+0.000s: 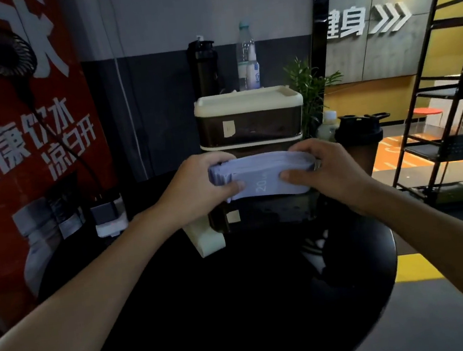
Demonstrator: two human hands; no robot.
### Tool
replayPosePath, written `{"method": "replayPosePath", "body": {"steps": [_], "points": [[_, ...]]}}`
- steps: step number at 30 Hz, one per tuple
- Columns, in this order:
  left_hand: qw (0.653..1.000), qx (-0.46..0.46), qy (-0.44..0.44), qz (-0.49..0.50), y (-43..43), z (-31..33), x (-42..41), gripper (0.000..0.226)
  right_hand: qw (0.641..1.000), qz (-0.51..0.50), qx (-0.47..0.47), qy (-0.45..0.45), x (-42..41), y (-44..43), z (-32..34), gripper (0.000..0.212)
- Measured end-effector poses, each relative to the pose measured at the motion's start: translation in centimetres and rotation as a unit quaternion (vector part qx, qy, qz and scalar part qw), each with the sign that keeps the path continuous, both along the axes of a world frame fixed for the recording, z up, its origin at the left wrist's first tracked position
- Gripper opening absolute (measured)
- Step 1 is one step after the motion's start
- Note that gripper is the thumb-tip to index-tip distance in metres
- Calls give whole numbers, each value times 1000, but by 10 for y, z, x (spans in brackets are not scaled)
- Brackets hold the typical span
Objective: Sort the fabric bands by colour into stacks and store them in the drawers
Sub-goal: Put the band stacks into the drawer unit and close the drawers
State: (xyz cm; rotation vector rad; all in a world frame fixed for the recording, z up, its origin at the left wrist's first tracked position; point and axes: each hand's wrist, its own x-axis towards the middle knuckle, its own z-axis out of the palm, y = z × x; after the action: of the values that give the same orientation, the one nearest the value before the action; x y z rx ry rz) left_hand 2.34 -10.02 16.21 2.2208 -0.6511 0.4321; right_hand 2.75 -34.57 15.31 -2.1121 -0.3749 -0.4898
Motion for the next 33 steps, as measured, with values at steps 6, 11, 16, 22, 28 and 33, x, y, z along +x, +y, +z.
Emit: {"method": "replayPosePath", "body": {"steps": [6, 11, 16, 22, 28, 33], "points": [[997, 66, 3, 40, -11, -18, 48, 32, 997, -28, -17, 68, 47, -4, -17, 39], [994, 95, 16, 50, -14, -31, 62, 32, 991, -52, -57, 105, 62, -10, -31, 42], [982, 155, 56, 94, -19, -33, 70, 42, 975, -107, -151, 123, 69, -9, -36, 38], [959, 257, 47, 114, -25, -29, 72, 37, 965, -99, -196, 147, 70, -8, -36, 33], [992, 70, 59, 88, -7, -38, 64, 45, 989, -28, -83, 121, 65, -16, -41, 57], [979, -169, 95, 60, 10, -76, 51, 77, 992, 1, -61, 112, 62, -18, -43, 60]]}}
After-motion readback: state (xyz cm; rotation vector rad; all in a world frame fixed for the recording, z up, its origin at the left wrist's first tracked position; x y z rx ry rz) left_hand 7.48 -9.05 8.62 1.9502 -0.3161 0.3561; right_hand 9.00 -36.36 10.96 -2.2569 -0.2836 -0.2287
